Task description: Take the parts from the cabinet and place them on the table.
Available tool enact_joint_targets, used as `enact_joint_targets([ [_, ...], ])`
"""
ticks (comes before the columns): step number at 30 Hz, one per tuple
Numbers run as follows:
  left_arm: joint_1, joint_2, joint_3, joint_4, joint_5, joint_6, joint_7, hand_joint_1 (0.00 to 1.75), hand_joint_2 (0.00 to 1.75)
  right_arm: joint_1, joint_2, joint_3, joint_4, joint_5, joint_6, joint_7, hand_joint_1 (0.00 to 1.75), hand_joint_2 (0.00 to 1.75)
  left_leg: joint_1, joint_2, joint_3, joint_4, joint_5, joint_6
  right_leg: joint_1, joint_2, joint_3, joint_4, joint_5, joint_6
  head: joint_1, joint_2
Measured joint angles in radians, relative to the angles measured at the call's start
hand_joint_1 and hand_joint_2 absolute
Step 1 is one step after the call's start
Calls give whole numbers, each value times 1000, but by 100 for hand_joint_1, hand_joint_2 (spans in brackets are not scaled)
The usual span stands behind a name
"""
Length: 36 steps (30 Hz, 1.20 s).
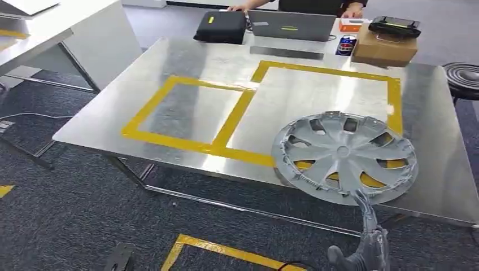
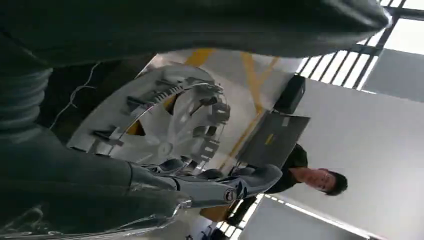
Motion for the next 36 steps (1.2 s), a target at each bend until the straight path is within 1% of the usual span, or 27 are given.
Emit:
enact_joint_targets([
  [2, 0, -4, 0, 2, -4, 1, 3, 0, 0, 0, 20, -9, 5, 8, 2, 0, 0, 0, 0, -10, -54, 163, -99, -5, 2, 4, -26, 1, 19, -4, -4, 0],
  [3, 0, -5, 0, 2, -4, 1, 3, 0, 0, 0, 25, -13, 7, 9, 3, 0, 0, 0, 0, -10, -65, 214, -116, -6, 4, 6, -37, 2, 27, -3, -4, 0],
  [4, 0, -5, 0, 2, -4, 2, 3, 0, 0, 0, 30, -17, 11, 9, 5, 0, 0, 0, 0, -10, -56, 221, -109, -5, 4, 7, -48, 2, 34, 0, -3, 0],
  [5, 0, -5, 0, 2, -3, 3, 5, 0, 0, 0, 34, -19, 13, 10, 14, -2, 0, 0, 0, -10, -26, 190, -81, -4, 4, 9, -58, 3, 43, 2, -4, 0],
  [7, -1, -5, 0, 2, -1, 4, 5, 0, 0, -1, 43, -21, 19, 13, 29, -6, 0, 0, 4, -12, 85, 30, -12, -3, 1, 15, -76, 4, 59, 12, -4, 0],
  [8, -4, -5, 0, 2, -1, 4, 5, 0, 0, -3, 48, -22, 21, 14, 31, -8, 0, 0, 8, -18, 148, -57, -7, -5, 3, 18, -80, 7, 67, 20, -5, 0],
  [9, -6, -8, 0, 2, -1, 4, 5, 0, 0, -5, 52, -22, 21, 16, 31, -8, 0, 0, 5, -29, 173, -109, -19, 0, 6, 19, -91, 11, 72, 26, -7, 0],
  [12, -3, -9, 0, 2, -1, 4, 5, 0, 0, -8, 58, -22, 28, 20, 31, -10, 0, 0, -3, -31, 146, -94, -5, 27, 3, 23, -93, -5, 107, 45, -3, 0],
  [13, -1, -11, 0, 2, -1, 4, 5, 0, 0, -6, 58, -22, 31, 20, 31, -10, 0, 0, 0, -25, 139, -98, 6, 42, 1, 25, -97, -6, 112, 50, -5, 0],
  [14, -1, -9, 0, 2, 0, 5, 6, 0, 0, -4, 58, -22, 33, 20, 31, -11, 0, 0, -1, -20, 130, -97, 16, 52, -1, 16, -105, 11, 74, 51, 0, 0],
  [15, -1, -7, 0, 2, 0, 5, 6, 0, 0, -4, 58, -22, 35, 20, 31, -11, 0, 0, -3, -18, 119, -97, 25, 61, 0, 10, -120, 58, 13, 50, 1, 0],
  [17, -1, -7, 0, 2, 0, 5, 6, 0, 0, -9, 58, -22, 39, 20, 31, -12, 0, 0, -9, -14, 94, -96, 47, 67, 5, 9, -159, 220, -104, 51, 4, 0],
  [18, 0, -7, 0, 2, -1, 4, 6, 0, 0, -9, 58, -22, 40, 20, 31, -12, 0, 0, -13, -12, 77, -95, 58, 69, 8, 9, -170, 290, -137, 49, 4, 0],
  [19, 0, -7, 0, 2, -1, 4, 6, 0, 0, -9, 59, -22, 43, 20, 31, -12, 0, 0, -17, -11, 60, -94, 71, 69, 12, 9, -162, 322, -133, 45, 4, 0],
  [21, 0, -7, 0, 2, -1, 5, 6, 0, 0, -9, 59, -22, 46, 16, 32, -13, 0, 0, -23, -7, 36, -93, 90, 69, 20, 9, -86, 258, -66, 33, 3, 0],
  [22, -1, -7, 0, 2, 5, 5, 5, 0, 0, -10, 61, -22, 46, 12, 40, -15, 0, 0, -27, -7, 27, -93, 99, 69, 25, 8, -24, 181, -37, 24, 4, 0],
  [23, -5, -8, 3, 2, 32, -1, -4, 0, 0, -15, 61, -21, 46, 9, 68, -16, 0, 0, -28, -7, 20, -93, 108, 68, 30, 7, 46, 87, -32, 13, 3, 0],
  [24, -21, -11, 19, 2, 73, -2, 5, 0, 0, -32, 59, -10, 50, 10, 113, -16, 0, 0, -33, -7, 14, -91, 117, 63, 39, -2, 99, -5, -67, 2, 3, 0],
  [25, -59, -11, 34, 2, 104, 13, 61, 0, 0, -72, 59, 7, 71, 14, 153, -18, 0, 0, -31, -6, 8, -91, 133, 58, 37, -5, 115, -40, -69, 7, 1, 0],
  [27, -157, -11, 45, 2, 109, 42, 170, 0, 0, -152, 64, 44, 157, 21, 164, -21, 0, 0, -22, -7, -6, -95, 158, 47, 48, -4, 86, -32, -53, -3, 7, 0],
  [28, -195, -10, 48, 2, 109, 49, 185, 0, 0, -177, 67, 57, 184, 22, 162, -23, 0, 0, -24, -10, -10, -96, 168, 41, 45, -7, 78, -37, -40, -10, 7, 0],
  [29, -219, -7, 53, 2, 112, 55, 192, 0, 0, -192, 69, 68, 203, 22, 158, -26, 0, 0, -22, -14, -16, -88, 149, 35, 38, -16, 71, -40, -26, -16, 10, 0],
  [31, -244, -7, 62, 1, 126, 66, 192, 0, 0, -210, 70, 84, 224, 23, 153, -27, 0, 0, -18, -14, -45, 9, 20, 18, 34, -10, 42, -40, 1, -28, -5, 0],
  [32, -251, -6, 69, 1, 131, 69, 191, 0, 0, -218, 70, 90, 233, 23, 153, -27, 0, 0, -13, -14, -68, 90, -38, 12, 33, -8, 30, -39, 16, -28, -6, 0],
  [33, -254, -6, 74, 1, 136, 73, 187, 0, 0, -225, 70, 96, 240, 24, 153, -27, 0, 0, -8, -14, -86, 166, -72, 6, 33, -8, 11, -37, 30, -25, -7, 0],
  [34, -256, -6, 78, 1, 141, 75, 183, 0, 0, -230, 70, 103, 246, 25, 155, -25, 0, 0, -4, -14, -89, 208, -68, 1, 32, -11, -7, -35, 42, -22, -7, 0],
  [36, -260, -7, 82, 1, 143, 76, 182, 0, 0, -242, 70, 114, 254, 28, 158, -18, 0, 0, 5, -13, -49, 187, 1, -12, 26, -25, -41, -26, 60, -16, -6, 0],
])
